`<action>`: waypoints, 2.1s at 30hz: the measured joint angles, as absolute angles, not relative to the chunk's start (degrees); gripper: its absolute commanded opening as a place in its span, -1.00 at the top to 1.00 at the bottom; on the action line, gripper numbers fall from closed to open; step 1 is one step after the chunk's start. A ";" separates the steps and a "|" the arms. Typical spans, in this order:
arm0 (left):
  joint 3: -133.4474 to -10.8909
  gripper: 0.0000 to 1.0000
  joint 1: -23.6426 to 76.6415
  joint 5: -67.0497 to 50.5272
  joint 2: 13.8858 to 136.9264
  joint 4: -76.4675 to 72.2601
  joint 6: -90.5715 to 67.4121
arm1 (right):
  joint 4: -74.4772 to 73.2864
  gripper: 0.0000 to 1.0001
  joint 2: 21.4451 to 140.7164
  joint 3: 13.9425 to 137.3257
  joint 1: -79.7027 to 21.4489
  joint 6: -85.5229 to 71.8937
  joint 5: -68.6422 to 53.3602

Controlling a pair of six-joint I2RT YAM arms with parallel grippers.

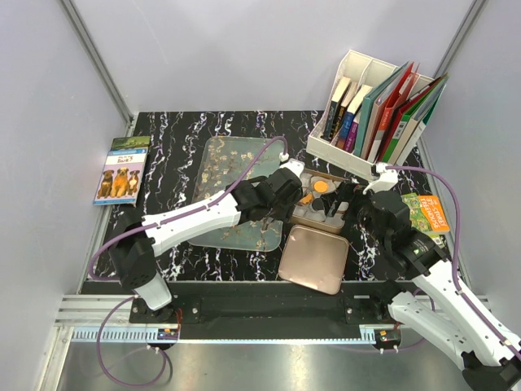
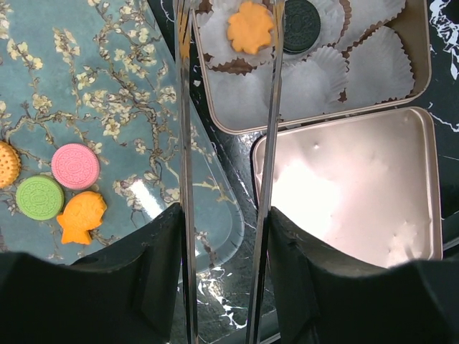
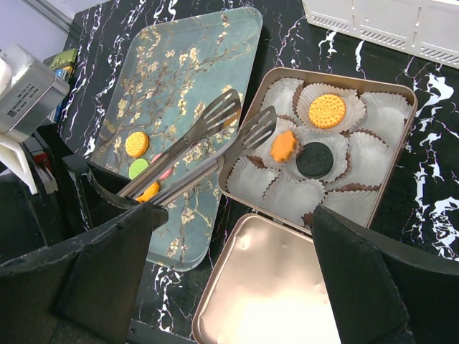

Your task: Pack the cookies

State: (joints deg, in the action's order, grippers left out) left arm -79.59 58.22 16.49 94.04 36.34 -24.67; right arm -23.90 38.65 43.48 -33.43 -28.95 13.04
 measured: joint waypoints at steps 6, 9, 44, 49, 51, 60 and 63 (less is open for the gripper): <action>-79.35 0.04 58.13 19.53 92.84 37.28 -24.64 | -23.90 -1.00 38.65 43.48 -33.43 -28.95 13.04; -77.43 0.06 57.30 21.50 89.01 38.13 -24.73 | -23.88 -1.00 38.70 43.48 -33.43 -28.95 13.02; -51.88 -0.04 42.83 24.21 69.23 43.57 -34.65 | -23.14 -1.00 40.05 43.44 -33.43 -29.34 12.36; -51.48 -0.04 42.78 23.14 70.63 42.15 -34.65 | -22.59 -1.00 40.05 43.42 -33.43 -29.34 12.38; -51.29 -0.04 42.76 22.72 70.98 41.80 -34.63 | -22.35 -1.00 40.10 43.42 -33.43 -29.34 12.38; -50.48 0.00 42.37 22.46 71.48 40.73 -34.63 | -22.17 -0.99 40.27 43.42 -33.43 -29.32 12.36; -50.11 -0.01 42.04 22.39 71.48 40.51 -34.61 | -22.20 -0.99 40.36 43.38 -33.43 -29.32 12.38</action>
State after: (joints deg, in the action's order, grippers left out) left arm -50.11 42.04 22.39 71.48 40.51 -34.61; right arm -22.20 40.36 43.38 -33.43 -29.32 12.38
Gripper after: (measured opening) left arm 0.504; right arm 0.994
